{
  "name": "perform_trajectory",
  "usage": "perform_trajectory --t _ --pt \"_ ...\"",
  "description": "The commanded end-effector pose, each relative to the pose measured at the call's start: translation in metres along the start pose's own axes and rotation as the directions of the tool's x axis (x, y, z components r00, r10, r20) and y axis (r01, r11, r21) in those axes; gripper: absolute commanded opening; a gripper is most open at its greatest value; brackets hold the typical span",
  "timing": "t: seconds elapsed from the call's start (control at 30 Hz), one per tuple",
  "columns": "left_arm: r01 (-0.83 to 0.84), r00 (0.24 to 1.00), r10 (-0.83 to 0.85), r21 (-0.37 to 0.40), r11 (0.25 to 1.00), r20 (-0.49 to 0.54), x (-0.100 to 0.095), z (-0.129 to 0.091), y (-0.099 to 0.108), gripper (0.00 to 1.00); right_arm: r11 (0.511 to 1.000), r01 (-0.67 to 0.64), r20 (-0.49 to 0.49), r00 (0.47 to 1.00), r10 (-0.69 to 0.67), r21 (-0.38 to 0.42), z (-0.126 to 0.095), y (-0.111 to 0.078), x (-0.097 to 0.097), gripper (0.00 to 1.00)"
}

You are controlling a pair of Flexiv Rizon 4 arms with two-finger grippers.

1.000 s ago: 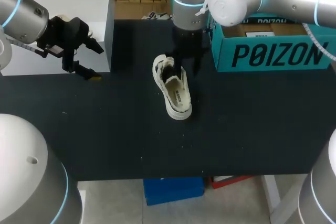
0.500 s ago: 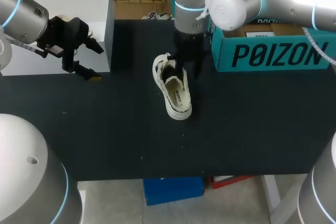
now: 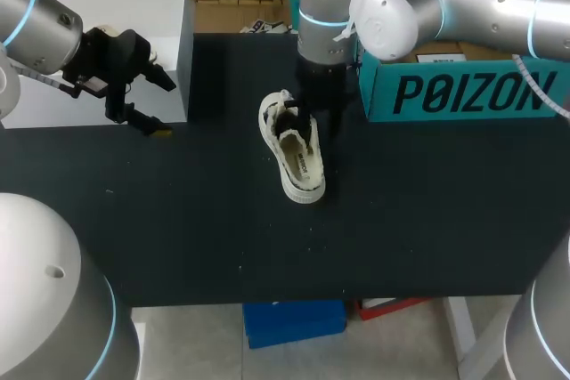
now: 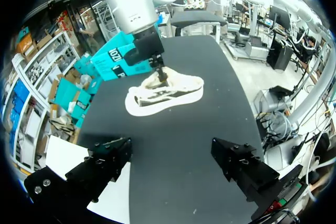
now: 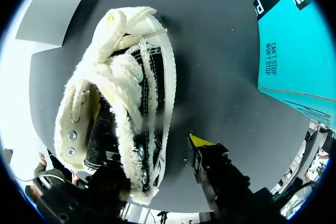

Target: Take the shoe out of the shoebox, open the shoe tongue, remove and reinsert the insole, then place the shoe into the shoebox

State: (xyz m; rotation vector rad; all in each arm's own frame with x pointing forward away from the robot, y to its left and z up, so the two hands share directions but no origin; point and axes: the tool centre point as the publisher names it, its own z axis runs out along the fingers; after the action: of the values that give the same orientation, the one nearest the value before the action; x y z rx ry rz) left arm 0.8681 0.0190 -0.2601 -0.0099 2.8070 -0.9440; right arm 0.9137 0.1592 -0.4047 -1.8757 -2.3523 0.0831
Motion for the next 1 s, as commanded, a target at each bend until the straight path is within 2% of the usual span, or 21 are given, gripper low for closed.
perform_trajectory --t 0.03,1.0 --pt "-0.002 1.0 0.002 0.001 1.0 0.004 0.001 0.0004 0.0005 1.0 1.0 -0.006 0.006 1.0 0.006 -0.002 0.0062 0.0016 0.0038 0.0" --pt "-0.002 1.0 0.002 0.001 1.0 0.004 0.001 0.0004 0.0005 1.0 1.0 0.002 -0.003 1.0 -0.002 -0.002 0.0071 0.0004 0.0056 0.0"
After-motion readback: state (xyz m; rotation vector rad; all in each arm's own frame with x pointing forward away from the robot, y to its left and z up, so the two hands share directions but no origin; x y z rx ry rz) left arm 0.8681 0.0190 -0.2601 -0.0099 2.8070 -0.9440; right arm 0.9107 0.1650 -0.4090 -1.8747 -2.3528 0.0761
